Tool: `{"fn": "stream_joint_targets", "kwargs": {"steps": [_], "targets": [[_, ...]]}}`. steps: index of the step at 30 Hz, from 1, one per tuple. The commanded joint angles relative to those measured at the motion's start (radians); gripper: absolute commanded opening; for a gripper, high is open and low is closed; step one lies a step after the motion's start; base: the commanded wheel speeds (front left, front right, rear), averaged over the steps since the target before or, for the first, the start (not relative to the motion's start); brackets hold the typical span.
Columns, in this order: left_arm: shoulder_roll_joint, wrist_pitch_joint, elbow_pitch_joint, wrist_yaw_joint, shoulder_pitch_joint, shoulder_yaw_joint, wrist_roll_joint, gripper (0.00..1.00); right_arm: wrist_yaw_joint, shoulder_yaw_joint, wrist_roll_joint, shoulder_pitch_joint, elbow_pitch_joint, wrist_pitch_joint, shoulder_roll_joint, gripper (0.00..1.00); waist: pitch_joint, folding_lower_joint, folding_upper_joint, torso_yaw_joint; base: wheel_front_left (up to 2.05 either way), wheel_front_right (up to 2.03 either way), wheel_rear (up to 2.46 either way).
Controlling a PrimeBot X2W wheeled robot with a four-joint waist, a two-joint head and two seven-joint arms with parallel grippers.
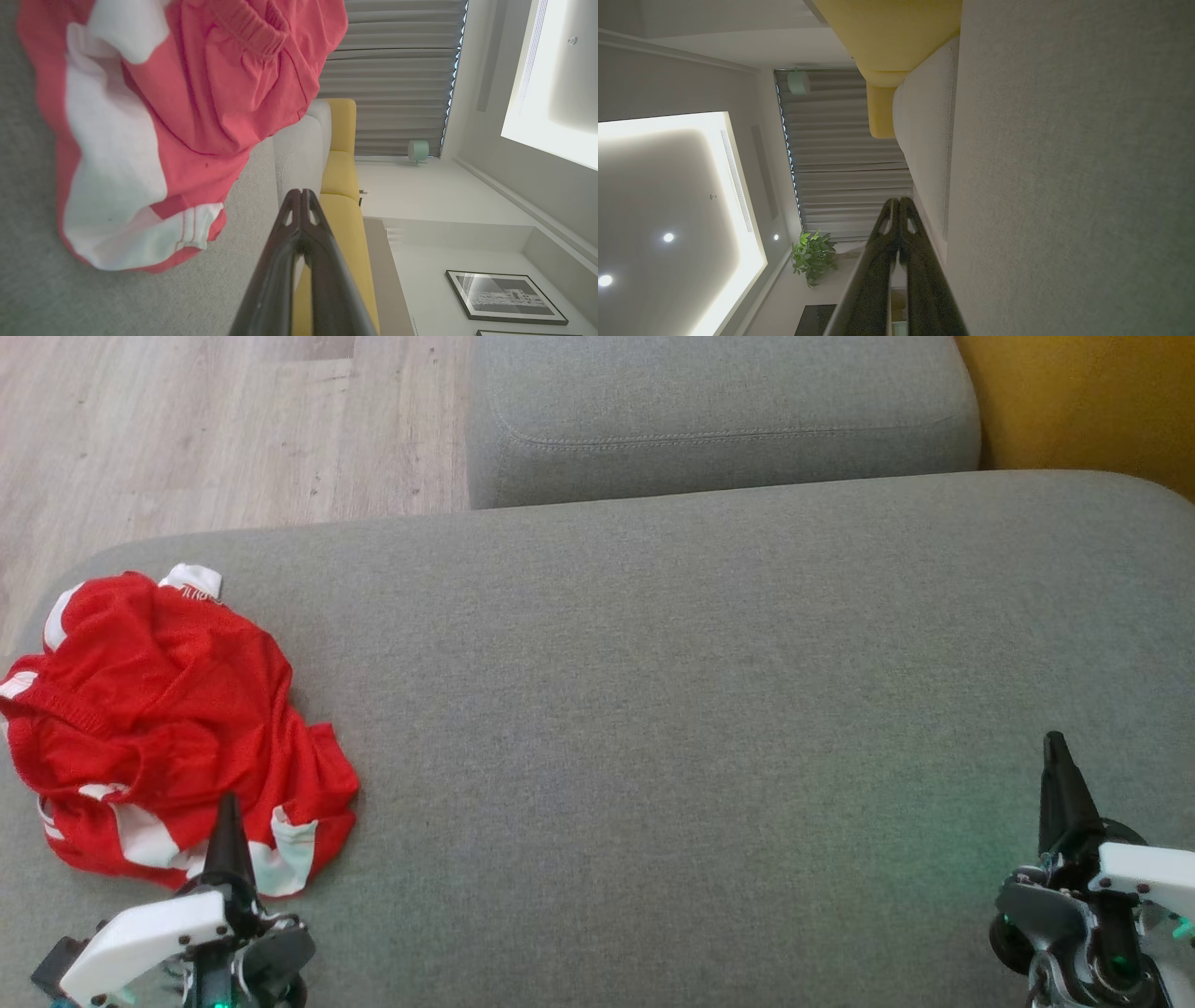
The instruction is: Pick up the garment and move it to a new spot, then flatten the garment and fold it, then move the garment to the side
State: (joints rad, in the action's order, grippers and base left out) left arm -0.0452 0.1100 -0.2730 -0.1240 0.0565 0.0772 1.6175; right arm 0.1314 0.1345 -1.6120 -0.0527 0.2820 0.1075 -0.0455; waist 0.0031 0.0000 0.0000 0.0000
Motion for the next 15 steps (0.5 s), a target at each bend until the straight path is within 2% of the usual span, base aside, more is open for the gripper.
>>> {"fn": "stream_joint_targets", "kwargs": {"steps": [1, 13, 14, 15], "targets": [[-0.005, 0.003, 0.028, -0.007, 0.051, 0.036, -0.009, 0.00, -0.001, -0.021, 0.003, -0.055, -0.037, 0.005, -0.005, 0.00, 0.000, 0.0000, 0.0000, 0.000, 0.00, 0.00, 0.00], [-0.005, 0.003, 0.028, -0.007, 0.051, 0.036, -0.009, 0.00, -0.001, -0.021, 0.003, -0.055, -0.037, 0.005, -0.005, 0.00, 0.000, 0.0000, 0.0000, 0.000, 0.00, 0.00, 0.00], [0.000, 0.000, 0.000, 0.000, 0.000, 0.000, 0.000, 1.00, 0.000, 0.000, 0.000, 0.000, 0.000, 0.000, 0.000, 1.00, 0.000, 0.0000, 0.0000, 0.000, 0.00, 0.00, 0.00], [0.000, 0.000, -0.011, 0.001, -0.002, -0.003, 0.000, 1.00, 0.000, -0.001, 0.000, 0.003, 0.010, 0.000, 0.001, 1.00, 0.000, 0.0000, 0.0000, 0.000, 0.00, 0.00, 0.00]]}}
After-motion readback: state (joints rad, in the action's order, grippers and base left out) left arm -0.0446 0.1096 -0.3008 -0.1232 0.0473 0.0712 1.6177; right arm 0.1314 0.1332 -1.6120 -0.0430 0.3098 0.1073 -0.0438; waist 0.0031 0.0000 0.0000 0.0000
